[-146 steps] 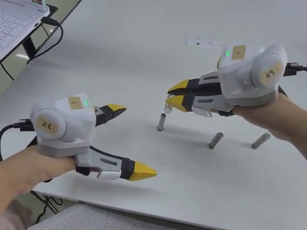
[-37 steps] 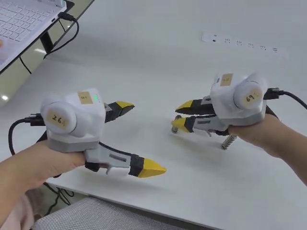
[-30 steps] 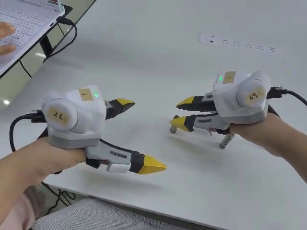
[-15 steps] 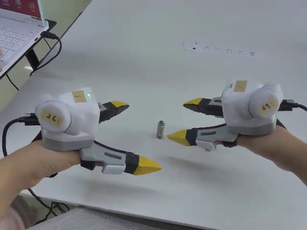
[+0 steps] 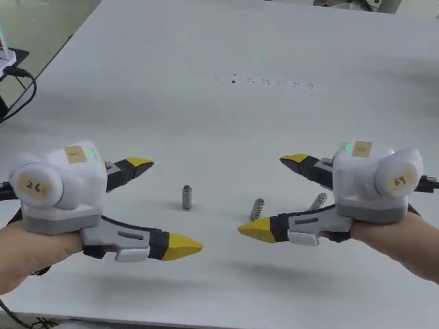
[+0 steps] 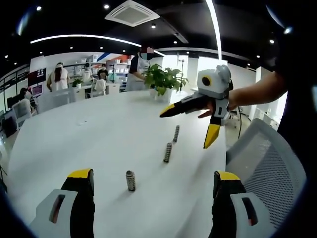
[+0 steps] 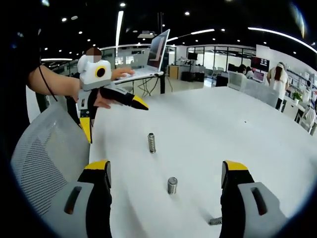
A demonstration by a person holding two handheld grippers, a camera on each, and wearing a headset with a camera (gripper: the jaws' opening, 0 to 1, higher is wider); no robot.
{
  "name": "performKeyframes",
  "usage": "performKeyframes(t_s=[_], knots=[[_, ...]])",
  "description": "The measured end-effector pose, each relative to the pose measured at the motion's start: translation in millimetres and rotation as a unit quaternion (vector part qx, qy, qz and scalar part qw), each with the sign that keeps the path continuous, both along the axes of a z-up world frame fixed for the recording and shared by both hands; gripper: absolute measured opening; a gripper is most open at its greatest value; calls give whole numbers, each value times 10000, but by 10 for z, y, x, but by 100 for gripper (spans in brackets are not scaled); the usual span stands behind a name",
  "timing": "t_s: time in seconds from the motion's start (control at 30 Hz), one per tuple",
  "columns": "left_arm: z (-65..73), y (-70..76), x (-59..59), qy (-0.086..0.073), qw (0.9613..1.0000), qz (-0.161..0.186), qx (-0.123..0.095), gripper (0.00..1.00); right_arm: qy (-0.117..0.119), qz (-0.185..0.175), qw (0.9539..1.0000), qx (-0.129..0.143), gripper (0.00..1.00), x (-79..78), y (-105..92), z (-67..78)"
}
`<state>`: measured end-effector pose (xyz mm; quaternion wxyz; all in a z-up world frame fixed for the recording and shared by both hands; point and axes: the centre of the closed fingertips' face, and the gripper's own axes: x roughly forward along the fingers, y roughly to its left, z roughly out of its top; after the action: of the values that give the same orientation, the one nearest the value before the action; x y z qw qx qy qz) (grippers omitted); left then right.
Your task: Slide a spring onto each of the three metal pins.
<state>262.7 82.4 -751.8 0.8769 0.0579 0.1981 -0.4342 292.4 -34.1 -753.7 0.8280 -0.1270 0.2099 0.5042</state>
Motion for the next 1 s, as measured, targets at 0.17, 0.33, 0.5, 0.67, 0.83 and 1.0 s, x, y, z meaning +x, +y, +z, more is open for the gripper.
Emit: performKeyframes(t_s=[0.17,0.33,0.5,0.67,0.83,1.0], knots=[[18,-28,-48,42,10000,28,54,98,80,-274,9996,-6,99,-44,-339,11],[98,-33,-69,20,9999,151,55,98,137,-620,9980,9,99,-95,-697,64],[138,-15,-86,-2,9996,251,100,98,135,-758,9970,96,99,-163,-908,121],[176,-3,-163,-22,9993,368,60,98,170,-853,9961,123,99,-299,-1068,150],[174,72,-212,24,9987,508,35,98,319,-1051,9937,215,99,-386,-1179,141],[162,118,-256,58,9983,579,73,98,450,-1215,9914,190,99,-365,-1275,70]])
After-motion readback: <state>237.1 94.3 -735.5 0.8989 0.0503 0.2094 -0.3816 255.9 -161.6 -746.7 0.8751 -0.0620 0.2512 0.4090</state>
